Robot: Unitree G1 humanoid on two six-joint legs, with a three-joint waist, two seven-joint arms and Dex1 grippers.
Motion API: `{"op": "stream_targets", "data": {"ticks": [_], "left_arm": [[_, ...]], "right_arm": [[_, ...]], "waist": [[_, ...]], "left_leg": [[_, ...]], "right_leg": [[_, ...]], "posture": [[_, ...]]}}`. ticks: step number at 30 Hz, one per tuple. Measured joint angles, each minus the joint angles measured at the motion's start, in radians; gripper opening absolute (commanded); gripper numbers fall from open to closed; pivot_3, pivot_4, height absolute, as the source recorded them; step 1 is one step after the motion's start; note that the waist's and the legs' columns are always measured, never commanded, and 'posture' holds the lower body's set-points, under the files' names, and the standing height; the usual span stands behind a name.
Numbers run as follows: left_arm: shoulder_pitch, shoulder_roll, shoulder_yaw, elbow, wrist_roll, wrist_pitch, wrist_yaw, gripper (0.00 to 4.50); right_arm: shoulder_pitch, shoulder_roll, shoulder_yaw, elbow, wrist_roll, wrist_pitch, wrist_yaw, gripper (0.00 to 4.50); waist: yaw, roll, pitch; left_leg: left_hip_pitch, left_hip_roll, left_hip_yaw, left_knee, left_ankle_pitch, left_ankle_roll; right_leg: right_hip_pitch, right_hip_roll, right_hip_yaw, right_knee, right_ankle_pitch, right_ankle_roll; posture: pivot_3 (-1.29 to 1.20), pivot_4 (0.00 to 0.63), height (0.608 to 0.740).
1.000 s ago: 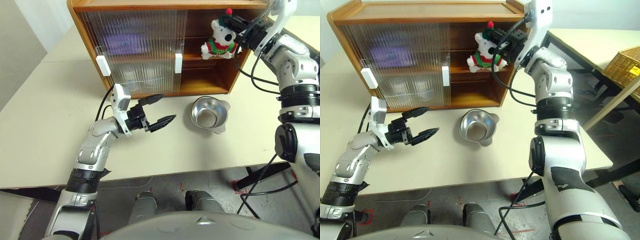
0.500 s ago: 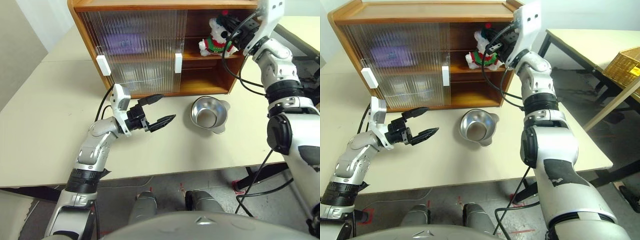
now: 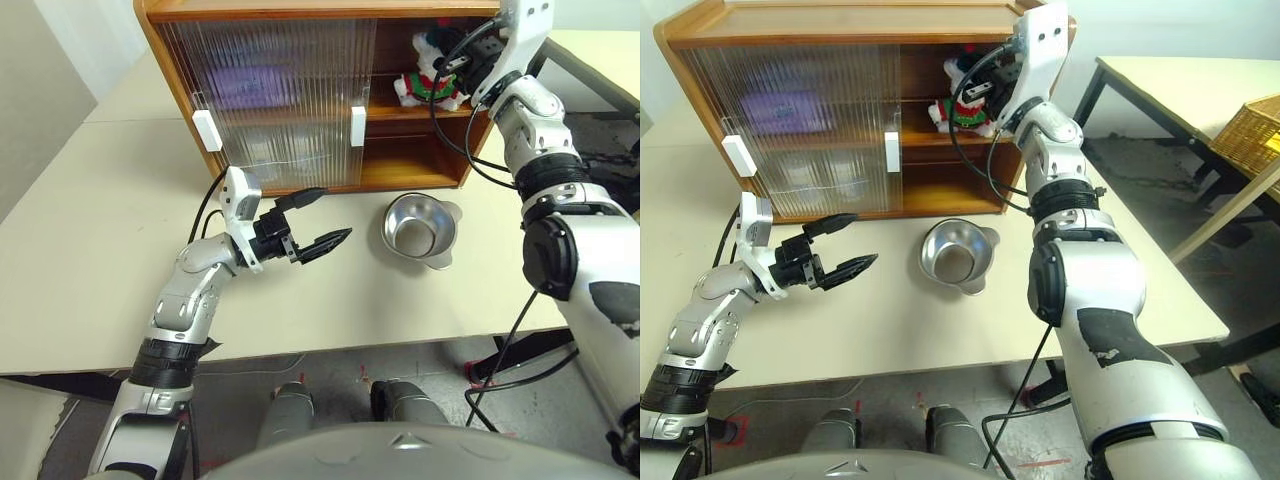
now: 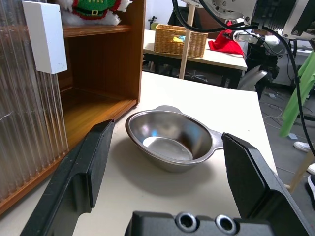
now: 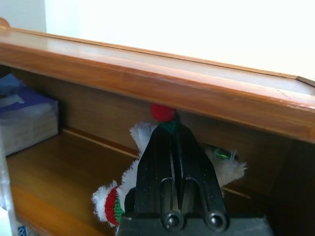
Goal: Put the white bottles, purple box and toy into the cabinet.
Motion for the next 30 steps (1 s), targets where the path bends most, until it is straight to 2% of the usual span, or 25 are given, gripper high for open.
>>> {"op": "stream_targets", "data": {"ticks": [10, 30], "left_arm": [[0.001, -0.005, -0.002, -0.012, -0.001, 0.011, 0.010, 4.50], [0.015, -0.006, -0.003, -0.044, -0.002, 0.033, 0.024, 4.50]], "right_arm": [[-0.008, 0.012, -0.010, 0.026, -0.002, -0.040, -0.017, 0.03], [-0.014, 0.022, -0.015, 0.045, -0.033, -0.044, -0.058, 0.03]], "waist": [[0.003, 0.000, 0.000], [0.004, 0.000, 0.000]], "left_leg": [[0.000, 0.000, 0.001, -0.004, 0.000, 0.000], [0.000, 0.000, 0.001, -0.004, 0.000, 0.000]], "right_leg": [[-0.001, 0.000, -0.001, 0.000, 0.000, -0.008], [-0.001, 0.000, -0.001, 0.001, -0.001, -0.006]], "posture": [[0.11, 0.083, 0.740], [0.12, 0.080, 0.740]]}}
